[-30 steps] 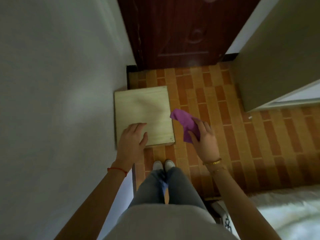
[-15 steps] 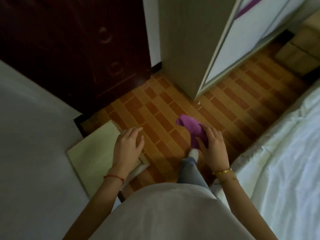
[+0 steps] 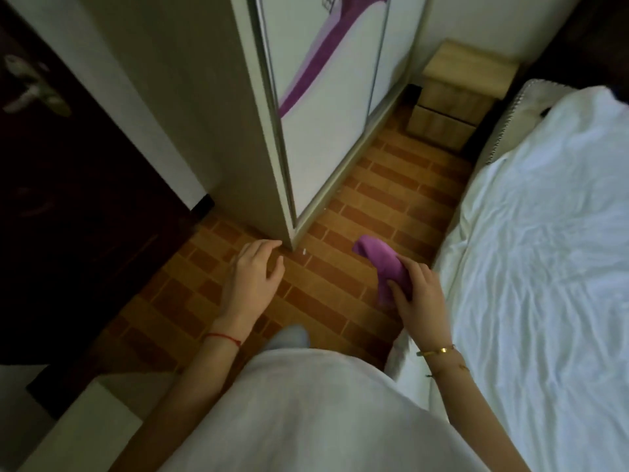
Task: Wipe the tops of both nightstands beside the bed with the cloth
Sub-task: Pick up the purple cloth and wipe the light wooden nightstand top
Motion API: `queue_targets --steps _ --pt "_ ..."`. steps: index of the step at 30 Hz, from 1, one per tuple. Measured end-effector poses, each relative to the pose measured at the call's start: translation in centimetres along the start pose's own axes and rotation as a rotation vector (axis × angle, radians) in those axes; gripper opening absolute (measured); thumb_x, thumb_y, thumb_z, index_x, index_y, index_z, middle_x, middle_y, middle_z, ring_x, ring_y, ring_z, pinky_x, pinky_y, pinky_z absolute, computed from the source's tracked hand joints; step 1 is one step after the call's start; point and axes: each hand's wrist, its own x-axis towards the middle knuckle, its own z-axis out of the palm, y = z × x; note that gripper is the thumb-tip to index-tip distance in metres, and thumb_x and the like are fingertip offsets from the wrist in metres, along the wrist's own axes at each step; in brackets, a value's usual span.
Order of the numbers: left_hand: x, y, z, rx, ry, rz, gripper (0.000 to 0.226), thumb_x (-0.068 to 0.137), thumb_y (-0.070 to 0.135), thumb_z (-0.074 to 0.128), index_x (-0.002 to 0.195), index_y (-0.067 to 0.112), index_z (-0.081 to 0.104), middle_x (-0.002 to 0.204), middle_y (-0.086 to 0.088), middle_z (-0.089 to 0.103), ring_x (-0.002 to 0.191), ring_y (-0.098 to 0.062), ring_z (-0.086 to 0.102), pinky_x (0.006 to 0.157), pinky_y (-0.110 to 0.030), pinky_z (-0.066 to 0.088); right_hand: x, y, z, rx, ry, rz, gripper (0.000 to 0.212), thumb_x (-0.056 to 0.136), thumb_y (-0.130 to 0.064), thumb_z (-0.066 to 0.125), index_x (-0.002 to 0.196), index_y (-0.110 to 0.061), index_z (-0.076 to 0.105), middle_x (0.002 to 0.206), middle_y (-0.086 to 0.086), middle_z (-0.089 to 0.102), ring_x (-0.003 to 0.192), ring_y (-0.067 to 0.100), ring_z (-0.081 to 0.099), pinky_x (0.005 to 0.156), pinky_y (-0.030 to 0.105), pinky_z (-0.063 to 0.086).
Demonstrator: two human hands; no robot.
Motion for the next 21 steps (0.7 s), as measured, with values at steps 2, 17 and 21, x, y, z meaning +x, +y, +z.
queue_targets --steps 2,17,21 --pt "3.6 1.8 1.5 0.004 -0.005 0.049 0.027 0.092 0.019 0.059 0.118 0.013 0.064 0.113 -0.004 0.065 0.108 -0.020 0.058 0.089 -0.042 0.053 2.4 1.9 -0.9 0.002 0.026 0.041 0.046 0.088 -0.018 0.060 0.132 -0.019 0.048 0.114 -0.002 0.057 0.102 0.015 0.049 0.089 0.022 0.037" --pt "35.5 14.6 16.4 0.023 -0.110 0.224 0.030 0.095 0.027 0.057 0.123 0.018 0.062 0.117 -0.003 0.066 0.107 -0.018 0.060 0.089 -0.032 0.052 27.8 17.8 -6.5 -0.062 0.142 0.285 0.040 0.091 -0.023 0.058 0.130 -0.019 0.049 0.114 0.000 0.059 0.103 0.015 0.050 0.086 0.019 0.034" --pt "44.9 19.1 18.6 0.021 -0.140 0.276 0.031 0.095 0.028 0.057 0.125 0.018 0.061 0.119 -0.002 0.065 0.108 -0.017 0.060 0.092 -0.032 0.051 36.9 20.8 -9.4 -0.078 0.173 0.309 0.041 0.091 -0.021 0.059 0.130 -0.018 0.049 0.112 0.001 0.058 0.100 0.016 0.049 0.085 0.020 0.035"
